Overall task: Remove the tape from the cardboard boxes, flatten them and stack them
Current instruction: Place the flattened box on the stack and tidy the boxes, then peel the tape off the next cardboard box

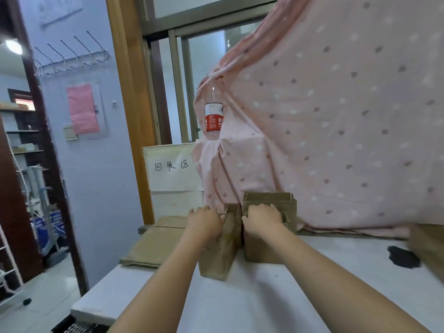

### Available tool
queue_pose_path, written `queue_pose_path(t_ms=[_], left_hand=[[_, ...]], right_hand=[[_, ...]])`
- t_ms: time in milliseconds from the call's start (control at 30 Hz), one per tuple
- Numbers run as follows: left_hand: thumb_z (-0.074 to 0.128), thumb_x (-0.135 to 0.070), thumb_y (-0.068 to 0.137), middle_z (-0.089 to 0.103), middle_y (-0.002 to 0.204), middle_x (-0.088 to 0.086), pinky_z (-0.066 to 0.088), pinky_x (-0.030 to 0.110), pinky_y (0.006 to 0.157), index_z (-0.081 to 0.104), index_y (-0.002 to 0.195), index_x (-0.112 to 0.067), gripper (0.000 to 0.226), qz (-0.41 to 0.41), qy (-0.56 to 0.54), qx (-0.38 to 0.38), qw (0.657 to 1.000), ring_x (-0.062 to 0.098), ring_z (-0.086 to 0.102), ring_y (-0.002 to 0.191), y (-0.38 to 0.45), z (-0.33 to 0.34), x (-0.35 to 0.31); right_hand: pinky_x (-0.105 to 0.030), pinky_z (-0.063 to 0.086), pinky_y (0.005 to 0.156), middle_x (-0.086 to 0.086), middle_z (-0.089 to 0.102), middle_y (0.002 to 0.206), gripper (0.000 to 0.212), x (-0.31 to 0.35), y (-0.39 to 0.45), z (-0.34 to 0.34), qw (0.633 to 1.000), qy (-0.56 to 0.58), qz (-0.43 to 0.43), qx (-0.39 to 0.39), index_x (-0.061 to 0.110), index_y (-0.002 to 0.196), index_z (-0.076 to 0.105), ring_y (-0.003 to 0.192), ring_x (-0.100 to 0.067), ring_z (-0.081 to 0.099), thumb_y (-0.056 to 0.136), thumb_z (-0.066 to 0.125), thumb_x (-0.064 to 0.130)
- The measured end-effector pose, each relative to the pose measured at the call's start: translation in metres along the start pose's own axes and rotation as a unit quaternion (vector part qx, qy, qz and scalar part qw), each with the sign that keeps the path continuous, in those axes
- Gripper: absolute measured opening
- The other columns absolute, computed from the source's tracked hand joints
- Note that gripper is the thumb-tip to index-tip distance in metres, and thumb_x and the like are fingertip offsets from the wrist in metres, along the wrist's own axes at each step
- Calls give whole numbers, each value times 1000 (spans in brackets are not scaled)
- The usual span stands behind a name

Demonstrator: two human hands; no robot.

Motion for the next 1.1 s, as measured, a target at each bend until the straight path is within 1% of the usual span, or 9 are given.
queue_pose_path(t_ms=[167, 300, 400, 533, 733, 800, 867, 967, 1100], left_hand=[[30, -48, 102, 58, 132, 14, 38, 48, 105, 55, 129, -11, 52, 53, -25, 0, 998, 34, 53, 121, 4, 3, -72], [31, -47, 102, 52, 138, 15, 29, 50, 113, 51, 135, -9, 54, 85, -31, 27, 995, 33, 49, 127, 6, 20, -115], [32, -46, 102, 50, 142, 15, 25, 51, 116, 50, 135, -8, 54, 103, -43, 27, 993, 33, 46, 131, 15, 33, -137], [38, -48, 100, 47, 145, 13, 21, 49, 118, 42, 143, -11, 58, 129, -54, 11, 990, 31, 41, 136, 33, 52, -156], [54, -29, 93, 52, 140, 8, 15, 40, 121, 33, 151, -15, 63, 185, -49, -15, 981, 26, 43, 134, 48, 71, -179], [56, -23, 90, 58, 132, 6, 20, 39, 119, 44, 144, -19, 55, 189, -59, -27, 980, 25, 50, 128, 52, 72, -182], [56, -21, 88, 65, 119, 2, 29, 37, 109, 57, 125, -22, 37, 187, -75, -37, 979, 25, 57, 118, 55, 70, -183], [59, -19, 88, 68, 98, -3, 37, 37, 92, 54, 91, -28, 11, 180, -138, -57, 972, 25, 61, 103, 55, 61, -181], [72, -30, 86, 69, 89, -9, 48, 36, 84, 54, 84, -33, 18, 170, -311, -65, 933, 19, 64, 91, 50, 53, -170]], right_hand=[[-40, 42, 102, -14, 61, 129, 42, -73, -23, -4, 999, 21, 50, 4, 10, 125, 59, 120, -32, 57, 103, 38, 39], [-37, 51, 88, -13, 65, 122, 40, -119, -28, 13, 993, 78, 85, 22, 13, 121, 62, 112, -33, 62, 99, 43, 40], [-37, 53, 90, -15, 66, 121, 40, -142, -24, 38, 984, 142, 98, 46, 12, 121, 63, 110, -35, 61, 95, 47, 38], [-34, 46, 100, -15, 57, 138, 42, -153, -16, 67, 966, 228, 102, 67, 9, 131, 59, 125, -35, 54, 97, 53, 32], [-30, 48, 88, -13, 66, 125, 29, -162, 1, 116, 948, 279, 116, 97, 13, 119, 63, 114, -32, 60, 94, 54, 25], [-31, 51, 87, -11, 65, 126, 32, -166, 6, 134, 940, 298, 124, 114, 15, 121, 61, 111, -29, 61, 91, 53, 24], [-28, 48, 88, -8, 63, 128, 35, -168, 7, 140, 936, 306, 123, 119, 17, 126, 59, 114, -26, 60, 92, 56, 25], [-23, 41, 85, 2, 57, 130, 45, -172, 4, 138, 930, 334, 109, 109, 20, 136, 50, 119, -22, 56, 93, 61, 27], [-13, 41, 82, 12, 48, 125, 95, -182, -7, 126, 905, 402, 77, 117, 27, 154, 16, 113, -8, 52, 84, 79, 30]])
Point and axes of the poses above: each hand's wrist, its own y-axis towards the middle knuckle, its own z-axis out of the palm, x = y × z, the point moved 10 cm from there along y, towards the middle knuckle
